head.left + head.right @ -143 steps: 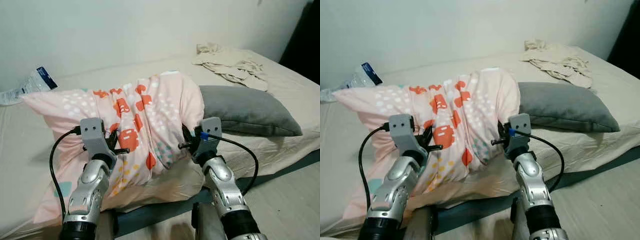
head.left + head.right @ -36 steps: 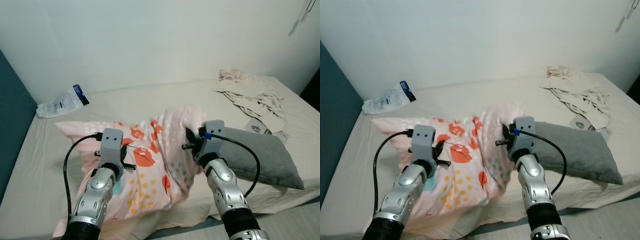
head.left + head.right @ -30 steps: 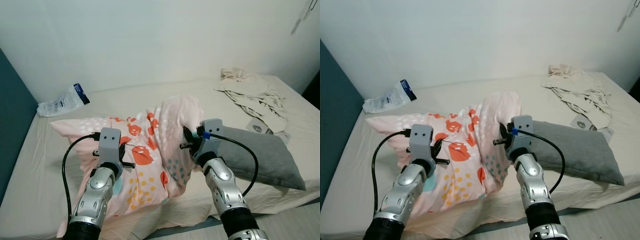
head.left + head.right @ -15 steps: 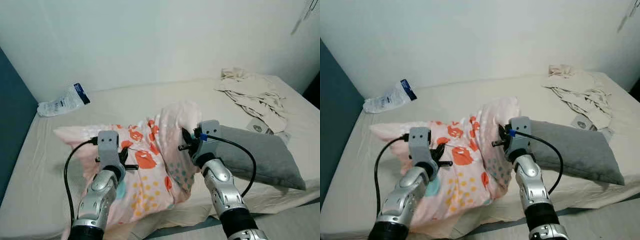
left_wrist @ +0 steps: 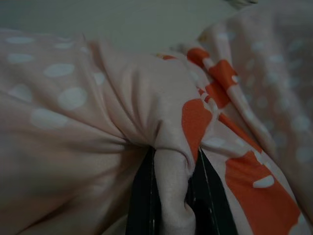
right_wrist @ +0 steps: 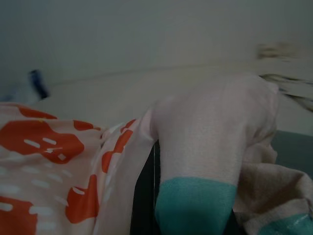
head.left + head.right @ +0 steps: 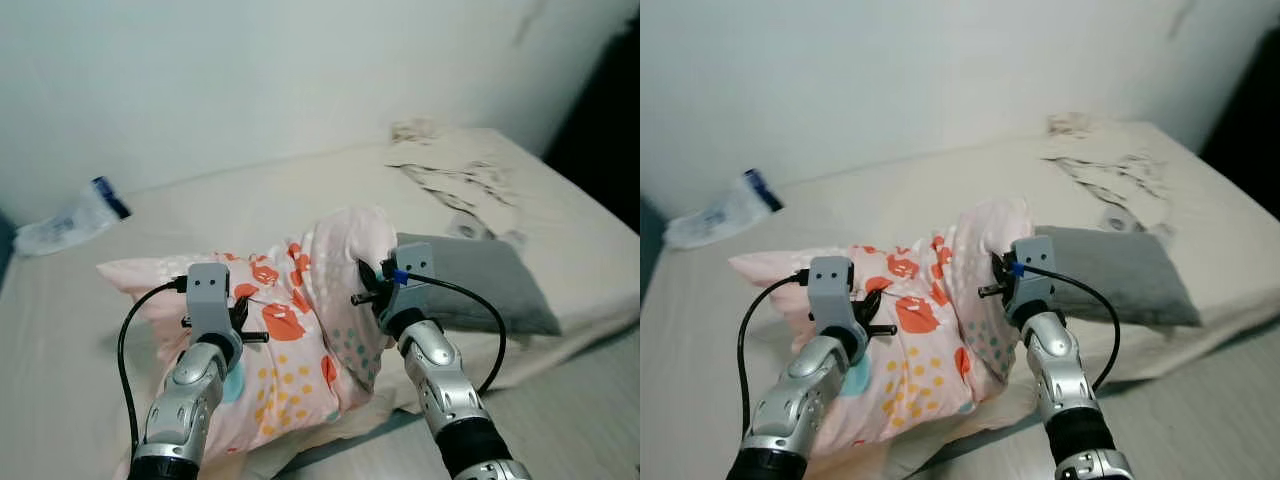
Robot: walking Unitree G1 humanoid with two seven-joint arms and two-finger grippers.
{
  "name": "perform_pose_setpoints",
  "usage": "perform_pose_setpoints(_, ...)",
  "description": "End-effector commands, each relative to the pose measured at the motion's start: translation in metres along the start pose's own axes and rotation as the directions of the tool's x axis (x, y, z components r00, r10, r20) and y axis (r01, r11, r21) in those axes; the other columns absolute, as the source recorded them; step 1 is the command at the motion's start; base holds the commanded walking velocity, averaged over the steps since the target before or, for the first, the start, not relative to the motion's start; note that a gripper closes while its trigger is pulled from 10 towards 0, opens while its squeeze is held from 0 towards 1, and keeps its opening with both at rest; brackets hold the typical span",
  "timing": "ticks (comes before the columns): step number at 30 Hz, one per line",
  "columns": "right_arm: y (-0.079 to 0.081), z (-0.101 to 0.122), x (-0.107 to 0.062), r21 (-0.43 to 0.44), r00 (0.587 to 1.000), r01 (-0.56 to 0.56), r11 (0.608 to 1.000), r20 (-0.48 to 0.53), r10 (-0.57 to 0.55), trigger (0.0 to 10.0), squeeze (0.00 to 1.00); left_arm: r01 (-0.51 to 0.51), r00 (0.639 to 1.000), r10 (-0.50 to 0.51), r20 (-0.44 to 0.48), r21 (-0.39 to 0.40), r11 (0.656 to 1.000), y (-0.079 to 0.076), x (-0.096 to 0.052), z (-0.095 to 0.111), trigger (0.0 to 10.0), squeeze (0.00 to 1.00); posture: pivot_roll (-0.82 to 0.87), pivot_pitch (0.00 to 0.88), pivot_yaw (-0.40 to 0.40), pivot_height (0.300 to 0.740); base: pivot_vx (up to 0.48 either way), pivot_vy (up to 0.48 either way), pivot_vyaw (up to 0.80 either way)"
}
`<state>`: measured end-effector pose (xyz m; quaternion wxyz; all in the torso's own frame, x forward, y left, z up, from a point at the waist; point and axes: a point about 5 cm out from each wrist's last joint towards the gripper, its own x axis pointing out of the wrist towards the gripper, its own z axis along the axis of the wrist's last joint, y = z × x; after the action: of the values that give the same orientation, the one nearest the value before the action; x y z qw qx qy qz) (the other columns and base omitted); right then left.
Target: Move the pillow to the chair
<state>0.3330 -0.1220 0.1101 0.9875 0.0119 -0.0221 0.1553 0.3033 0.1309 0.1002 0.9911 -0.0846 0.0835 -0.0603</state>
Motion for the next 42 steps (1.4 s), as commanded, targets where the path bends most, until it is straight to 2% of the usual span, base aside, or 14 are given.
perform_pose_setpoints(1,0.008,0.002,0.0,-0.01,0.999,-0.036,0.999,0.027,0.037,10.0,0.0,0.027,0.996,-0.028,0.08,0.022,0.999,-0.008,0.003,0.015,10.0,0.0,0.04,0.071,0.023,0.74,0.0,0.0,-0.8)
perform_pose_setpoints(13,0.011,0.002,0.001,-0.019,0.998,-0.058,0.998,0.021,0.059,10.0,0.0,0.005,0.996,-0.011,0.092,0.067,0.998,-0.003,0.0,0.015,10.0,0.0,0.05,0.072,0.016,0.74,0.0,0.0,-0.8)
perform_pose_setpoints(21,0.011,0.002,0.001,-0.024,0.998,-0.065,0.998,0.02,0.065,10.0,0.0,-0.002,0.995,-0.005,0.096,0.067,0.998,-0.002,-0.001,0.014,10.0,0.0,0.05,0.074,0.013,0.74,0.0,0.0,-0.8)
perform_pose_setpoints(30,0.012,0.003,0.003,-0.025,0.997,-0.076,0.997,0.017,0.076,10.0,0.0,-0.038,0.994,0.031,0.1,0.065,0.997,0.006,-0.002,0.014,10.0,0.0,0.05,0.078,0.004,0.74,0.0,0.0,-0.8)
perform_pose_setpoints(42,0.013,0.004,0.005,-0.028,0.996,-0.084,0.996,0.014,0.085,10.0,0.0,-0.047,0.993,0.038,0.109,0.082,0.996,0.005,-0.001,0.015,10.0,0.0,0.05,0.082,0.0,0.74,0.0,0.0,-0.8)
